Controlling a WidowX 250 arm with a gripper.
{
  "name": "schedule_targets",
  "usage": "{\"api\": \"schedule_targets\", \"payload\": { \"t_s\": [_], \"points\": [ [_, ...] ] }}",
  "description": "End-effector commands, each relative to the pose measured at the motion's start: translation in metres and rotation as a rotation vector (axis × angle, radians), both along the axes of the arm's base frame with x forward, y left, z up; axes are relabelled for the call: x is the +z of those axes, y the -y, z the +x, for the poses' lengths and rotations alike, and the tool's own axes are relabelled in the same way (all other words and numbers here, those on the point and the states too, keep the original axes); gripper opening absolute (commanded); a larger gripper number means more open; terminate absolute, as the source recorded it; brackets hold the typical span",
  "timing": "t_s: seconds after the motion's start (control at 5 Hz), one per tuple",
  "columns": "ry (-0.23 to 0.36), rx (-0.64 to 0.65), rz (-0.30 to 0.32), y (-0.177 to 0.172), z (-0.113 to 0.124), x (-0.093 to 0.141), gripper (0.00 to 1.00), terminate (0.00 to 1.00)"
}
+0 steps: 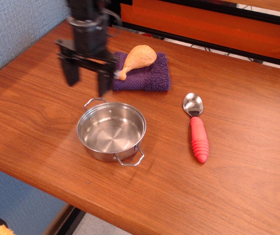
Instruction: Move the spatula from the left to right of the vessel
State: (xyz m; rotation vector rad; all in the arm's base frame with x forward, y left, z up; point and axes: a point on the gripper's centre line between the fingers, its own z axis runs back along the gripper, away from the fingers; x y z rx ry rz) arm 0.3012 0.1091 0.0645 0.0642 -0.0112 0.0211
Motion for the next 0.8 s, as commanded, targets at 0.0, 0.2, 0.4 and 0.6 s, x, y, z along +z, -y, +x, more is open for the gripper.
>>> {"api": "schedule_targets", "payload": {
  "t_s": [0.0,0.2,0.4,0.6],
  "points": [
    [0.021,-0.089,0.016,-0.046,0.003,0.011,1.0,0.0],
    [0.028,-0.084,0.043,-0.054,-0.003,0.014,1.0,0.0],
    [0.051,-0.104,0.041,-0.056,-0.01,0.021,1.0,0.0],
    [0.051,-0.104,0.041,-0.056,-0.01,0.021,1.0,1.0]
  ]
}}
